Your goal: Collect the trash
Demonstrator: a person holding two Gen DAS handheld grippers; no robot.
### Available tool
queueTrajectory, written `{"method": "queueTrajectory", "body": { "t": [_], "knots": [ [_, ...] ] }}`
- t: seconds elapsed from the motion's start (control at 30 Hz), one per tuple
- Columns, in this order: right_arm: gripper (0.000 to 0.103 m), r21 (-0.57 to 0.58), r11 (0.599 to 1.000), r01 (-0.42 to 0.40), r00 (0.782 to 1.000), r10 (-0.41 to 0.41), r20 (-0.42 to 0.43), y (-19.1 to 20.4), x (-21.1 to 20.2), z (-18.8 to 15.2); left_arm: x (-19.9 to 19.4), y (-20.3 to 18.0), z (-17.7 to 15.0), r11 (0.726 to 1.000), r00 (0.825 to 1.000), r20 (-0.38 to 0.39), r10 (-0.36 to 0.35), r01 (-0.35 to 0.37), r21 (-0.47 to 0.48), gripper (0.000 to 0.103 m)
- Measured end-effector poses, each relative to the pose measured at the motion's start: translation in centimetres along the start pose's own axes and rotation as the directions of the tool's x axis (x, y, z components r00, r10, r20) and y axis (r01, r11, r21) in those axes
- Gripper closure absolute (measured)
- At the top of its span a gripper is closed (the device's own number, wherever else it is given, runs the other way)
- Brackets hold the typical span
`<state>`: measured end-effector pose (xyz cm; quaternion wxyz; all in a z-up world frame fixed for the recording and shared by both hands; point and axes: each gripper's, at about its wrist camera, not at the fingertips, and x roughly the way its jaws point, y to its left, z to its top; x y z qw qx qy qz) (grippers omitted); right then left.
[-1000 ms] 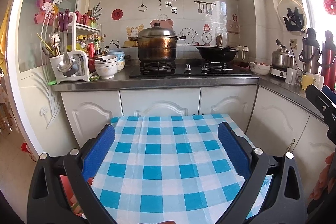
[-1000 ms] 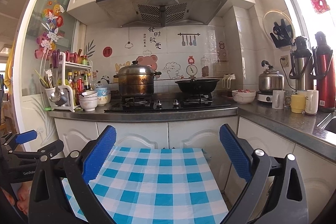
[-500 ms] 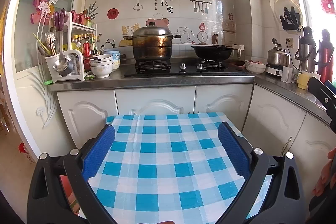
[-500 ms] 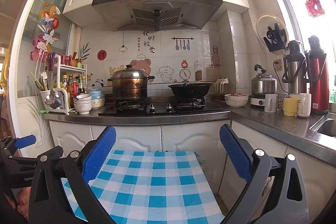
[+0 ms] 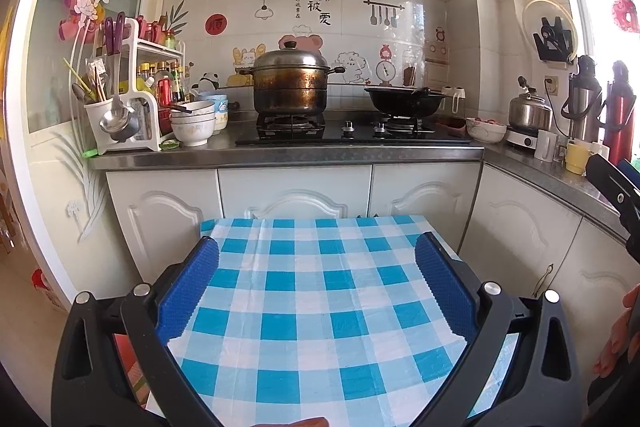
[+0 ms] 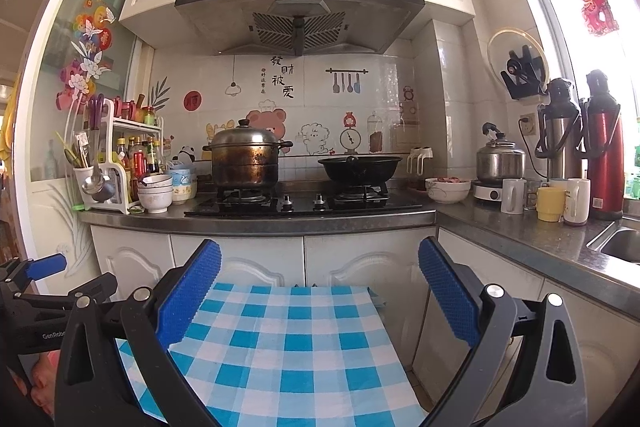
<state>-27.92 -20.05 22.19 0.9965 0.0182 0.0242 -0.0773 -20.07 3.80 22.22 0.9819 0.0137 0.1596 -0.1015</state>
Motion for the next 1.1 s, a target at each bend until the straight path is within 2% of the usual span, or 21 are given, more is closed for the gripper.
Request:
{"method": "queueTrajectory", "body": {
  "t": [0.5,0.67,0.73,0.83,0.9,1.0,1.1],
  "knots": [
    [0.005,0.009,1.000,-0.020,0.998,0.021,-0.059,-0.2,2.5,-1.6,2.6,-0.1,-1.0,1.000,0.999,-0.039,0.022,-0.023,-0.007,0.004],
    [0.005,0.021,0.999,-0.035,0.992,0.037,-0.121,-0.3,4.7,-3.2,4.5,0.1,-2.0,1.000,0.997,-0.072,0.007,-0.009,-0.026,0.004],
    [0.005,0.038,0.998,-0.046,0.985,0.051,-0.166,-0.6,6.1,-4.3,6.1,0.1,-2.8,0.999,0.993,-0.117,0.008,-0.012,-0.034,0.004],
    [0.005,0.082,0.995,-0.065,0.964,0.084,-0.253,-1.3,8.6,-6.3,9.6,0.3,-4.9,0.998,0.977,-0.212,0.033,-0.045,-0.051,0.004],
    [0.005,0.107,0.992,-0.071,0.943,0.102,-0.318,-1.7,10.7,-7.8,12.3,0.5,-6.6,0.995,0.957,-0.283,0.068,-0.087,-0.057,0.004],
    [0.005,0.125,0.989,-0.073,0.891,0.121,-0.437,-1.7,14.5,-11.0,16.0,0.8,-9.4,0.989,0.919,-0.383,0.098,-0.132,-0.065,0.004],
    [0.005,0.142,0.986,-0.084,0.824,0.149,-0.546,-1.3,18.1,-14.6,19.5,0.9,-12.0,0.984,0.878,-0.466,0.112,-0.163,-0.070,0.004]
  ]
}}
